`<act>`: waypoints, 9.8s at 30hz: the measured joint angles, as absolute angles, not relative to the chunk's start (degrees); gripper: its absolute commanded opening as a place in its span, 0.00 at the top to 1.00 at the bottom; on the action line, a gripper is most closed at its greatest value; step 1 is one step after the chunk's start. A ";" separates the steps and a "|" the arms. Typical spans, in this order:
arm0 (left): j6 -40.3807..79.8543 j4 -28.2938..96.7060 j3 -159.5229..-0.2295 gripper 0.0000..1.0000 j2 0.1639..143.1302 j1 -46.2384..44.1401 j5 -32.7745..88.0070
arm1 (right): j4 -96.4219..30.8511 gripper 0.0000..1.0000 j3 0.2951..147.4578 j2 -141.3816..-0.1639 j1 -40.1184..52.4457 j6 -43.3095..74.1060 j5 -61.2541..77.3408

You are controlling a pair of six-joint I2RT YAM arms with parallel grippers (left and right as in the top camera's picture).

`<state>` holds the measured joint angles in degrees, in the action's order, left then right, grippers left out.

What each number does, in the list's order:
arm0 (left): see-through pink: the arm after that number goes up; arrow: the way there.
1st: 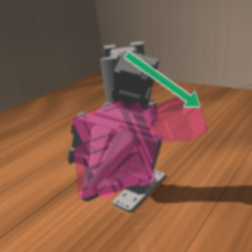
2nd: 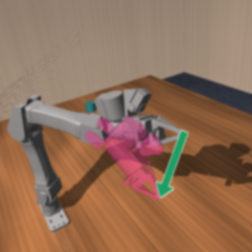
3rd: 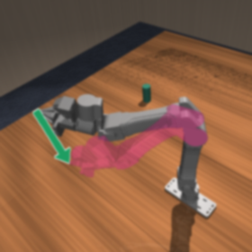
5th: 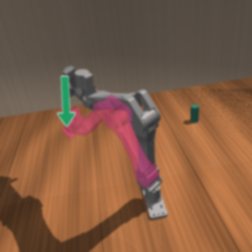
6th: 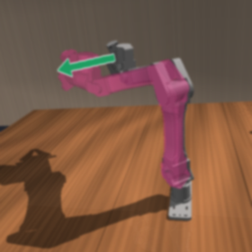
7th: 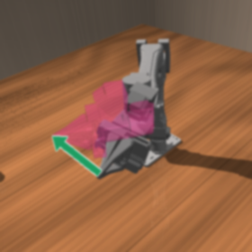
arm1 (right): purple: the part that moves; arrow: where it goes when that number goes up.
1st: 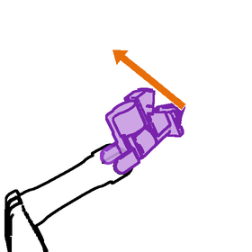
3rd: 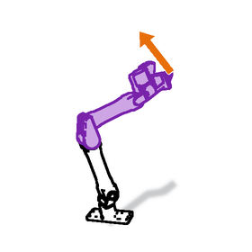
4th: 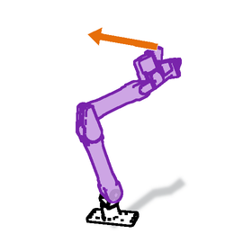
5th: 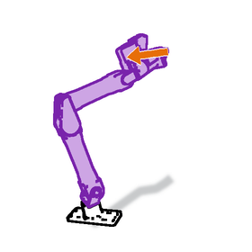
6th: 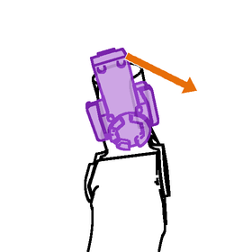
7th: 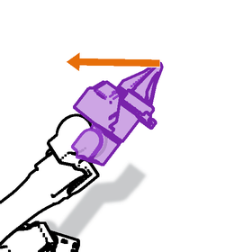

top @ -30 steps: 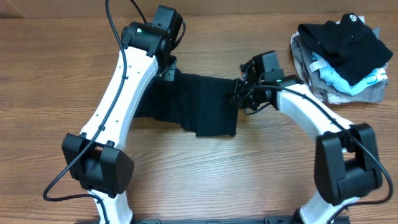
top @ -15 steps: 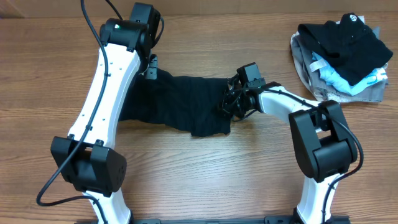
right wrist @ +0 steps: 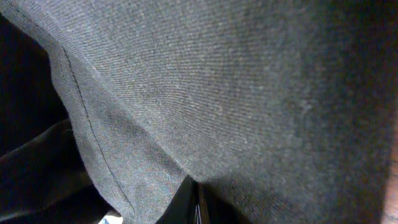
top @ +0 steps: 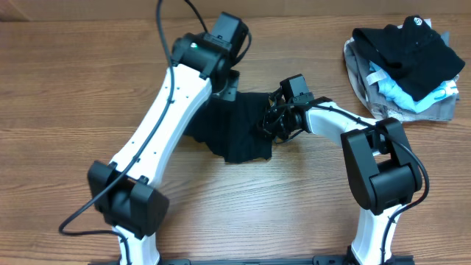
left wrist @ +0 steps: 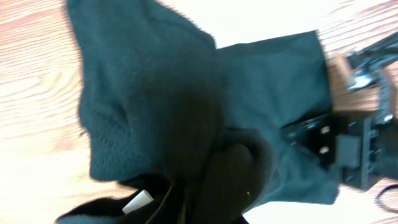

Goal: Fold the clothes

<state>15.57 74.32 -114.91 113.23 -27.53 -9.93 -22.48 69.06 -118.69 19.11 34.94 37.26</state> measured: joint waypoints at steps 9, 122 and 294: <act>16.23 69.58 -115.02 0.96 122.26 -30.04 0.36 | -25.71 0.96 69.97 -118.69 17.26 34.72 40.23; 10.26 93.25 -146.26 0.00 115.04 -6.28 -1.10 | -75.20 0.94 85.34 -105.19 23.14 29.45 -1.10; 9.87 92.99 -146.26 0.00 116.38 -6.28 -1.76 | -30.00 0.00 76.14 -107.13 -33.87 37.23 30.68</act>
